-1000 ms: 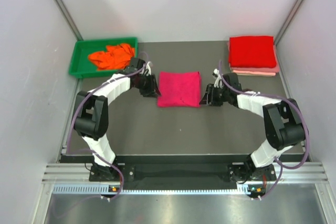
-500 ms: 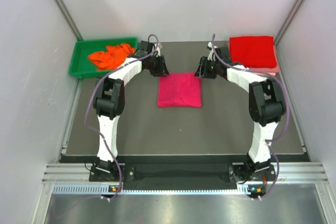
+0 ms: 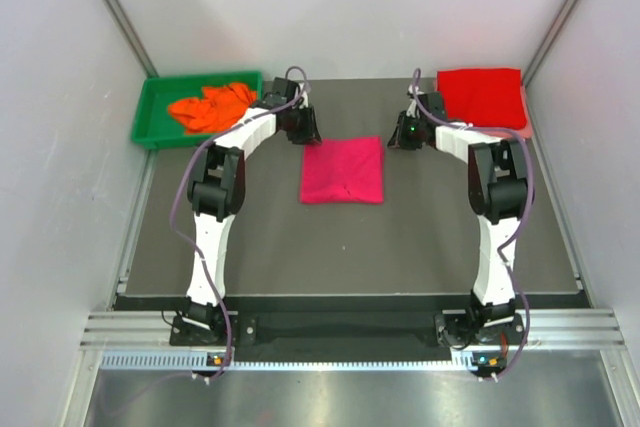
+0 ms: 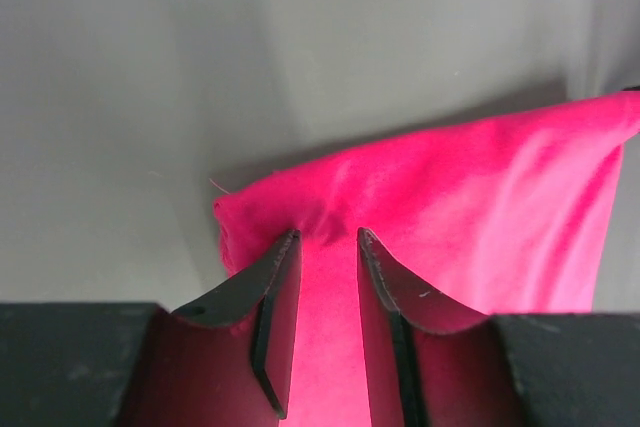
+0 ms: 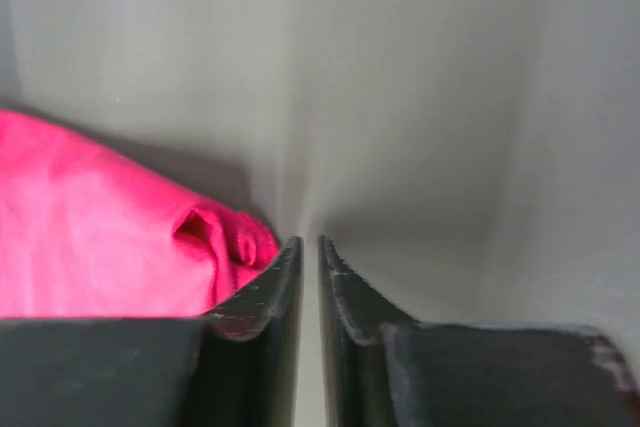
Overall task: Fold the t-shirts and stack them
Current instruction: Fold the tshirt
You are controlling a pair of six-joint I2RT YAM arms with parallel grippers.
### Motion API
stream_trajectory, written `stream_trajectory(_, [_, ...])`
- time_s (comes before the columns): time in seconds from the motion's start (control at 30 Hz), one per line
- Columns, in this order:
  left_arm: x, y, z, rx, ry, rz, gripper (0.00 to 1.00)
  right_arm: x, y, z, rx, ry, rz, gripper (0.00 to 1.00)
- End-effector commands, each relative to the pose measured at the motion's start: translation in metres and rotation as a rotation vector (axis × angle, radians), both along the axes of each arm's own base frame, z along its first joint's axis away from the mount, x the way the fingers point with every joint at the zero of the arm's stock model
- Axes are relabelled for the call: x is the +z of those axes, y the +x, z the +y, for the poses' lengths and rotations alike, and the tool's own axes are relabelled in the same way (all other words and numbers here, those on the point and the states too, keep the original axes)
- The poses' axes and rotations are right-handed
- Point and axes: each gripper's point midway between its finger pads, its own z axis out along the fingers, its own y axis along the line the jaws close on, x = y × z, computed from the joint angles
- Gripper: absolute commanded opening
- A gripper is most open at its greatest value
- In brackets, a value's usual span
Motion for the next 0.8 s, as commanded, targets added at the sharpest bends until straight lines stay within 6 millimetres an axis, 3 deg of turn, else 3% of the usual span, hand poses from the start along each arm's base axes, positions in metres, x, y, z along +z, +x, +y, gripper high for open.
stream_trajectory(0.0, [0.053,0.01,-0.004,-0.019,-0.031,-0.088,0.35,0.046,0.015,-0.001,0.015,0.013,-0.096,0.18])
stream_trajectory(0.13, [0.083,-0.005,0.003,-0.024,-0.016,-0.093,0.35,0.082,-0.007,0.008,0.04,0.06,-0.102,0.27])
stream_trajectory(0.17, [0.086,-0.01,0.004,-0.021,-0.019,-0.092,0.35,0.1,-0.015,0.014,0.056,0.081,-0.125,0.24])
stream_trajectory(0.2, [0.091,-0.021,0.007,-0.02,-0.021,-0.087,0.36,0.098,-0.026,0.02,0.072,0.094,-0.104,0.19])
stream_trajectory(0.3, [0.093,-0.046,0.01,-0.032,-0.052,-0.052,0.36,0.113,-0.057,0.059,0.169,0.171,-0.086,0.0])
stream_trajectory(0.47, [0.088,-0.08,0.019,-0.038,-0.072,-0.004,0.36,0.123,-0.096,0.119,0.336,0.29,-0.049,0.0])
stream_trajectory(0.5, [0.073,-0.092,0.023,-0.035,-0.063,0.034,0.36,0.121,-0.107,0.133,0.379,0.306,-0.036,0.0])
stream_trajectory(0.57, [0.072,-0.099,0.028,-0.027,-0.061,0.026,0.36,0.11,-0.116,0.146,0.421,0.348,-0.013,0.0])
stream_trajectory(0.6, [0.061,-0.109,0.032,-0.022,-0.054,0.056,0.36,0.091,-0.125,0.148,0.427,0.348,0.026,0.0])
stream_trajectory(0.67, [0.059,-0.116,0.034,-0.01,-0.058,0.07,0.36,0.061,-0.128,0.151,0.427,0.363,0.06,0.0])
stream_trajectory(0.77, [0.047,-0.127,0.036,0.001,-0.06,0.106,0.36,-0.001,-0.141,0.141,0.403,0.314,0.168,0.0])
